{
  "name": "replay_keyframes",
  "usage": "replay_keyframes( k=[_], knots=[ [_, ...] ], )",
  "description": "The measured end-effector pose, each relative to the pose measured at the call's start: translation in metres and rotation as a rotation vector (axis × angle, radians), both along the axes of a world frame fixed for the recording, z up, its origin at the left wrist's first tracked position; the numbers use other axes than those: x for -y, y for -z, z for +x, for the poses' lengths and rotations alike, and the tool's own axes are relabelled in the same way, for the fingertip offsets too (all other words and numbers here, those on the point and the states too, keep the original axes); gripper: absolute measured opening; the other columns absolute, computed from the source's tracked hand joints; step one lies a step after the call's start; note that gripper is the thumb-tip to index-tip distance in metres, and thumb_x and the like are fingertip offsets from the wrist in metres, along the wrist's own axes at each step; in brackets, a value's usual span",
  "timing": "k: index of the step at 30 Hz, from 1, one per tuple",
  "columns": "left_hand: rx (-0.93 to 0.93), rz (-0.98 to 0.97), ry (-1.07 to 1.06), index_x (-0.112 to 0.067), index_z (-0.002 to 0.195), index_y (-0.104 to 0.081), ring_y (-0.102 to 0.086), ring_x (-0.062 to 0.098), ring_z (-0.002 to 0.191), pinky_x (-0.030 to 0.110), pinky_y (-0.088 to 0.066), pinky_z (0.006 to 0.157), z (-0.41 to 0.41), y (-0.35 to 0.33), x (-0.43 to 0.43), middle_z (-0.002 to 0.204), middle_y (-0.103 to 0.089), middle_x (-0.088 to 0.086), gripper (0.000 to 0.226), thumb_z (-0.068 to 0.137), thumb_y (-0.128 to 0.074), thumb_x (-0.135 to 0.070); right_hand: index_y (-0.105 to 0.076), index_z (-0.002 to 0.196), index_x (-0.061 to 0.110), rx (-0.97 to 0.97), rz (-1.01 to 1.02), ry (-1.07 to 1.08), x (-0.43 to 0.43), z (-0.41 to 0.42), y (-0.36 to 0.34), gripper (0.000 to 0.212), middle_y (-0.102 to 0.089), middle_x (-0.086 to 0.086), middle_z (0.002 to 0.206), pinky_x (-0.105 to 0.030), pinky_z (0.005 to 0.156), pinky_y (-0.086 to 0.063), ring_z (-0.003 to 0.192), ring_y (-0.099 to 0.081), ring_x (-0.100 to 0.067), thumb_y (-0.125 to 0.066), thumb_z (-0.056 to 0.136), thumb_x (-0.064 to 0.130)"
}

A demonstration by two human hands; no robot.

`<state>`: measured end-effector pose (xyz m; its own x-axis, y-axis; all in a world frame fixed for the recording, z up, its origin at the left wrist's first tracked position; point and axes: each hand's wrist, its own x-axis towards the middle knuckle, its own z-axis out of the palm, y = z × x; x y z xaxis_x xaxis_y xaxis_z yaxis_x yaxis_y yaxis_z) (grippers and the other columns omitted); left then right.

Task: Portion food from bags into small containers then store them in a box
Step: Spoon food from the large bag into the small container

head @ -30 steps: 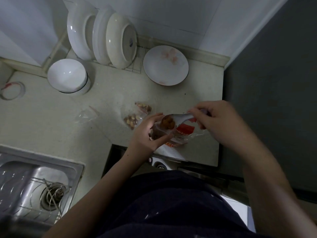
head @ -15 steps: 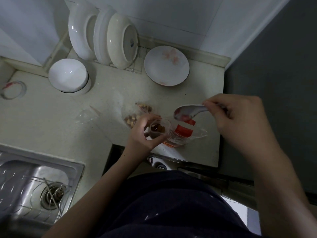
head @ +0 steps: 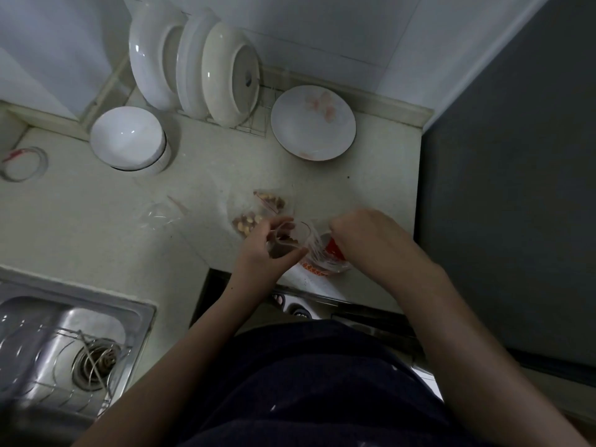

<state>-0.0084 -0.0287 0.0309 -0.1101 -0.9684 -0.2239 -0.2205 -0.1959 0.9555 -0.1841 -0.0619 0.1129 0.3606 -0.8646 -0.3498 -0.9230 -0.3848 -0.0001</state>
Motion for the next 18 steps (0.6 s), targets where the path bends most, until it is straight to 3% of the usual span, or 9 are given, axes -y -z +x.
replay_keyframes(
  k=[4, 9, 11, 13, 18],
  knots=[
    [0.008, -0.027, -0.022, -0.032, 0.116, -0.053, -0.059, -0.012, 0.099, 0.006, -0.048, 0.074, 0.001, -0.001, -0.002, 0.113, -0.06, -0.014, 0.046, 0.08, -0.078, -0.018, -0.063, 0.079, 0.008, -0.038, 0.032, -0.024, 0.021, 0.003, 0.019, 0.014, -0.058, -0.01, 0.075, -0.028, 0.056, -0.034, 0.072, -0.062, -0.029, -0.053, 0.076, -0.003],
    [-0.03, -0.017, -0.066, -0.022, 0.118, -0.056, -0.061, -0.01, 0.097, 0.006, -0.048, 0.073, 0.004, -0.001, -0.005, 0.114, -0.061, -0.009, 0.044, 0.08, -0.078, -0.016, -0.053, 0.064, 0.008, -0.111, 0.095, 0.026, 0.036, 0.003, 0.04, 0.017, -0.05, -0.006, 0.064, -0.027, 0.059, -0.037, 0.069, -0.055, -0.028, -0.055, 0.079, 0.0],
    [-0.024, -0.013, -0.064, -0.021, 0.118, -0.055, -0.061, -0.013, 0.095, 0.005, -0.048, 0.072, 0.006, 0.0, -0.005, 0.114, -0.06, -0.01, 0.044, 0.081, -0.077, -0.015, -0.066, 0.083, 0.006, -0.087, 0.081, 0.035, 0.038, 0.001, 0.048, 0.009, -0.064, -0.01, 0.084, -0.028, 0.063, -0.043, 0.082, -0.063, -0.029, -0.057, 0.082, 0.005],
    [-0.021, -0.004, -0.067, -0.022, 0.118, -0.055, -0.06, -0.013, 0.096, 0.006, -0.048, 0.074, 0.007, 0.001, -0.004, 0.114, -0.06, -0.012, 0.044, 0.081, -0.077, -0.014, -0.068, 0.1, 0.007, -0.088, 0.081, 0.049, 0.038, 0.0, 0.055, 0.017, -0.067, -0.012, 0.1, -0.03, 0.073, -0.049, 0.093, -0.064, -0.029, -0.057, 0.086, 0.011],
    [0.001, -0.003, -0.058, -0.024, 0.117, -0.055, -0.06, -0.013, 0.096, 0.006, -0.049, 0.075, 0.008, 0.002, -0.003, 0.112, -0.06, -0.016, 0.044, 0.08, -0.078, -0.014, -0.063, 0.113, 0.009, -0.116, 0.202, 0.148, 0.04, -0.005, 0.072, 0.031, -0.063, -0.012, 0.117, -0.033, 0.081, -0.048, 0.106, -0.061, -0.029, -0.059, 0.088, 0.026]
  ],
)
